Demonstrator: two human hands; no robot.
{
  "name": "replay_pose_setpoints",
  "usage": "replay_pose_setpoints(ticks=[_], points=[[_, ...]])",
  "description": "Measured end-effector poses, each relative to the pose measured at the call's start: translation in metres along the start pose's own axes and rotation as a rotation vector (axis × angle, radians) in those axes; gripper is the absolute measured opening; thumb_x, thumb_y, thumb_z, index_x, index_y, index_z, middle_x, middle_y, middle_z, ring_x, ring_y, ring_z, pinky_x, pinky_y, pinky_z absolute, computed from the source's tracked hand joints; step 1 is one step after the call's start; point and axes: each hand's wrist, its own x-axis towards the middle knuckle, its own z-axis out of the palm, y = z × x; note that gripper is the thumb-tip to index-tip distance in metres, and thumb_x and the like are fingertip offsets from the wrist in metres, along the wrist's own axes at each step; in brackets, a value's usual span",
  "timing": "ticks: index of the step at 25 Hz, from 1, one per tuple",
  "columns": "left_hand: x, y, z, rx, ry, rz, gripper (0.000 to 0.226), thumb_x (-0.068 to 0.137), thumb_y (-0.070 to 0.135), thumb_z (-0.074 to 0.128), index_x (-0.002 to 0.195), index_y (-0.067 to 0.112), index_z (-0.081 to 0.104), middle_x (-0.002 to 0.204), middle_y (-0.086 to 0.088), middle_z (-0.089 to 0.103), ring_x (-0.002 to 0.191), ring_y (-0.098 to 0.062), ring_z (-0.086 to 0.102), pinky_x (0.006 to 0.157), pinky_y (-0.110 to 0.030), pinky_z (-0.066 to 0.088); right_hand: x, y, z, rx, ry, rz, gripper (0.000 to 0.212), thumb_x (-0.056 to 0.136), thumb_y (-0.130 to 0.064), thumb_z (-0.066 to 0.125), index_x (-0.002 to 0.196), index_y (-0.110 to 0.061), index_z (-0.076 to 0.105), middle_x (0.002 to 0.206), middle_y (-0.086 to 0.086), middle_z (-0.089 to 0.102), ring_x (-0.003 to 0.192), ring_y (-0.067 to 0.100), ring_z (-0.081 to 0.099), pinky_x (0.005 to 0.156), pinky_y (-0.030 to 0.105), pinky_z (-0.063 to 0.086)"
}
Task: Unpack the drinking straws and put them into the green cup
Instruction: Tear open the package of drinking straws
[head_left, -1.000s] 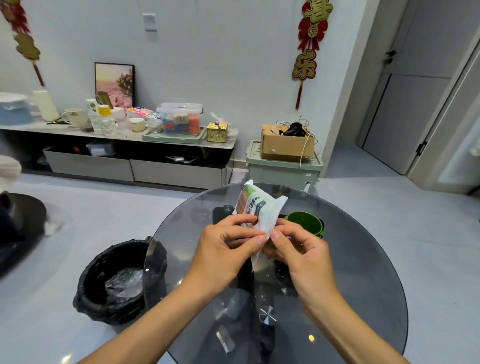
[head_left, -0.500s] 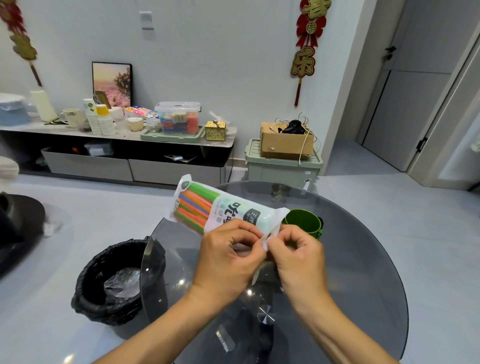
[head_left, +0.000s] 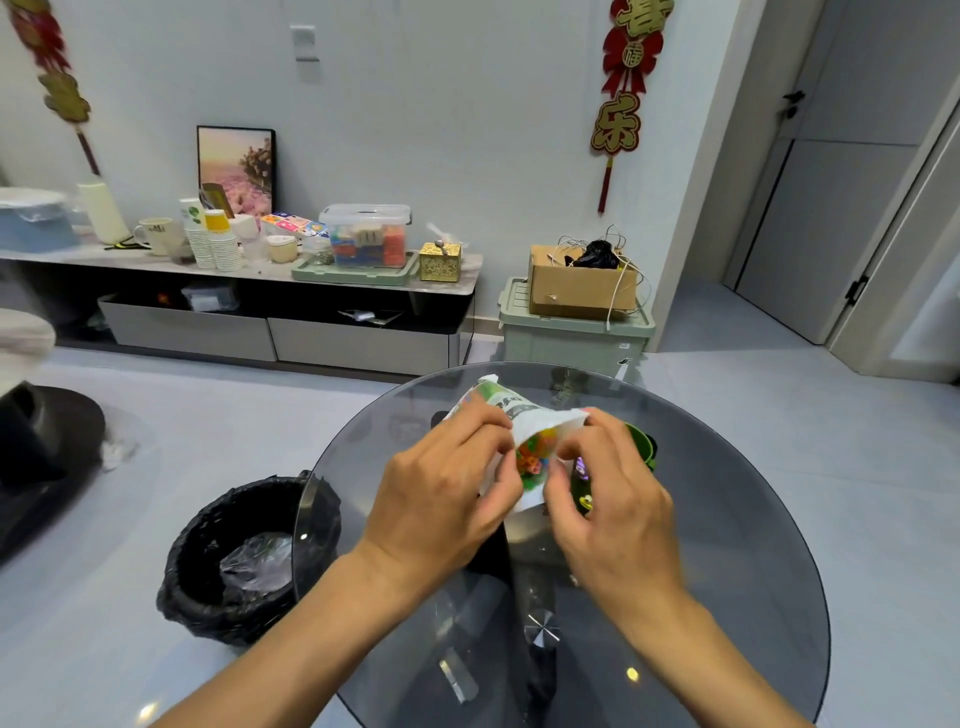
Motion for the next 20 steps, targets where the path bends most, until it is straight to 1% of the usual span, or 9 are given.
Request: replay_pose_setpoints(ticks=[2, 4, 6, 8, 12, 15, 18, 19, 20], points=[[0.004, -0.006, -0.005, 0.065, -0.025, 0.034, 0.009, 0.089, 0.014, 0.06, 0.085, 0.007, 0.066, 0.091, -0.002, 0.068, 0.07, -0.016, 0.063, 0.055, -0.028, 0.053, 0.005, 0.007, -0.003, -0.125, -0.044, -0.074, 0.02, 0.081, -0.016, 0.064, 0.1, -0.02, 0.062, 0.132, 0.006, 0.053, 0.108, 0.02, 0.052, 0.08, 0.024, 0.044], [0.005, -0.007, -0.009, 0.126, -0.036, 0.037, 0.013, 0.092, 0.016, 0.057, 0.089, 0.008, 0.066, 0.092, -0.004, 0.067, 0.068, -0.018, 0.063, 0.049, -0.033, 0.052, 0.007, 0.006, -0.002, -0.092, -0.103, -0.06, 0.03, 0.079, -0.018, 0.063, 0.108, -0.023, 0.062, 0.127, 0.001, 0.056, 0.104, 0.016, 0.052, 0.079, 0.032, 0.051], [0.002, 0.0, -0.006, 0.174, -0.053, 0.094, 0.012, 0.092, 0.017, 0.056, 0.09, 0.011, 0.066, 0.093, -0.004, 0.067, 0.069, -0.021, 0.062, 0.046, -0.034, 0.051, 0.004, -0.001, 0.0, 0.021, -0.155, 0.011, 0.036, 0.081, -0.021, 0.061, 0.116, -0.026, 0.056, 0.107, -0.009, 0.059, 0.086, 0.006, 0.05, 0.066, 0.028, 0.052], [-0.001, 0.007, -0.003, 0.222, -0.11, 0.156, 0.012, 0.086, 0.015, 0.057, 0.091, 0.014, 0.068, 0.097, -0.005, 0.068, 0.073, -0.023, 0.061, 0.045, -0.034, 0.05, 0.001, -0.001, 0.002, 0.072, -0.165, 0.081, 0.038, 0.084, -0.025, 0.061, 0.121, -0.026, 0.054, 0.099, -0.011, 0.061, 0.081, 0.005, 0.051, 0.064, 0.023, 0.047], [0.005, -0.001, -0.01, 0.294, -0.16, -0.11, 0.016, 0.073, 0.024, 0.067, 0.087, 0.024, 0.073, 0.094, 0.001, 0.068, 0.07, -0.023, 0.062, 0.037, -0.027, 0.044, 0.006, 0.003, -0.002, -0.171, -0.051, 0.055, 0.031, 0.078, -0.026, 0.061, 0.108, -0.02, 0.069, 0.103, -0.004, 0.066, 0.082, 0.02, 0.06, 0.06, 0.025, 0.042], [0.003, -0.001, -0.006, 0.393, -0.222, -0.124, 0.031, 0.072, 0.021, 0.067, 0.102, 0.023, 0.069, 0.094, 0.002, 0.067, 0.058, -0.021, 0.06, 0.037, -0.024, 0.035, -0.002, -0.005, 0.005, -0.28, -0.059, 0.033, 0.03, 0.073, -0.022, 0.066, 0.103, -0.016, 0.07, 0.111, -0.001, 0.067, 0.084, 0.023, 0.061, 0.058, 0.027, 0.047], [-0.008, -0.011, -0.009, 0.162, -0.32, 0.022, 0.031, 0.076, 0.015, 0.065, 0.106, 0.022, 0.068, 0.104, 0.004, 0.065, 0.068, -0.015, 0.061, 0.041, -0.028, 0.048, -0.01, 0.0, 0.006, -0.173, -0.11, 0.005, 0.013, 0.073, -0.027, 0.069, 0.08, -0.016, 0.071, 0.115, -0.003, 0.067, 0.094, 0.018, 0.062, 0.064, 0.028, 0.051], [-0.012, -0.019, -0.013, -0.022, -0.368, 0.022, 0.029, 0.076, 0.012, 0.065, 0.101, 0.024, 0.07, 0.103, 0.008, 0.065, 0.071, -0.01, 0.06, 0.047, -0.023, 0.047, -0.011, 0.004, 0.004, -0.018, -0.125, 0.015, 0.015, 0.074, -0.029, 0.067, 0.068, -0.016, 0.065, 0.111, -0.007, 0.067, 0.093, 0.011, 0.062, 0.066, 0.025, 0.051], [-0.016, -0.027, -0.016, -0.25, -0.415, -0.051, 0.023, 0.075, 0.011, 0.064, 0.092, 0.026, 0.072, 0.097, 0.011, 0.066, 0.07, -0.005, 0.059, 0.05, -0.017, 0.044, -0.012, 0.009, 0.002, 0.192, -0.137, 0.076, 0.025, 0.076, -0.03, 0.065, 0.058, -0.015, 0.058, 0.102, -0.011, 0.069, 0.087, 0.008, 0.063, 0.066, 0.023, 0.051]])
